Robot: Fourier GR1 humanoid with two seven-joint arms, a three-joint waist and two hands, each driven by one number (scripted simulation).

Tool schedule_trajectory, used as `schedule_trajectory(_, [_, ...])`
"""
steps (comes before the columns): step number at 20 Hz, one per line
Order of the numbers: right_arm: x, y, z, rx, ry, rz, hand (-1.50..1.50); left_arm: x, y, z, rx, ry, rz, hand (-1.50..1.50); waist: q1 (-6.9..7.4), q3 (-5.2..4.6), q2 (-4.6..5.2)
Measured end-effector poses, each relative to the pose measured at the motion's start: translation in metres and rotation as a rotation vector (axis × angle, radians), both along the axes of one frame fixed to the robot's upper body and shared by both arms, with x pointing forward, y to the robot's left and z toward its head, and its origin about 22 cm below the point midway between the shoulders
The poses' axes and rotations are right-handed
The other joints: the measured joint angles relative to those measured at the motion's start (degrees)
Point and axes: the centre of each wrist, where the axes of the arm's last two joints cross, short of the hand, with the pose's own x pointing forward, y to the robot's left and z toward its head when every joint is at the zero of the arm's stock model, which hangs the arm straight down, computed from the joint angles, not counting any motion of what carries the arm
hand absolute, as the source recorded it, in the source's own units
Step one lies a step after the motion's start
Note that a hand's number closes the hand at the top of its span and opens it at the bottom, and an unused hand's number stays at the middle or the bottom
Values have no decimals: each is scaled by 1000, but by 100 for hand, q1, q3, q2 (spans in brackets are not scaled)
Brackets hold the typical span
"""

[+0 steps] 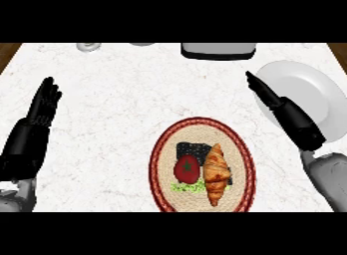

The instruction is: Pick the tomato from the placemat and place it in the plate

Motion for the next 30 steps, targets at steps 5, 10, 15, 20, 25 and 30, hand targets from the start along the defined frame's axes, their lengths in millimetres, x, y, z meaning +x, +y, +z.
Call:
schedule_trajectory(5, [-1,-10,27,101,-122,-237,150,-21,8,-44,-82,241,73,0,-197,94,86])
schedule_trajectory(10, [-9,-53,28,-6,-197,-639,-150,-43,1,-84,-197,468,115,0,-581,77,94])
schedule_trajectory(15, [-47,-30,4,106,-305,-885,-150,-45,-4,-90,-264,525,94,0,-563,131,74])
schedule_trajectory(20, [-108,2,-4,100,-345,-944,-150,-39,-11,-90,-262,524,50,0,-372,146,101])
schedule_trajectory(25, [-146,10,-5,-79,-200,-879,-150,-34,-15,-88,-271,528,25,0,-245,136,135])
schedule_trajectory(30, [-163,22,13,-259,-30,-784,-150,-30,-21,-85,-266,531,6,0,-114,128,159])
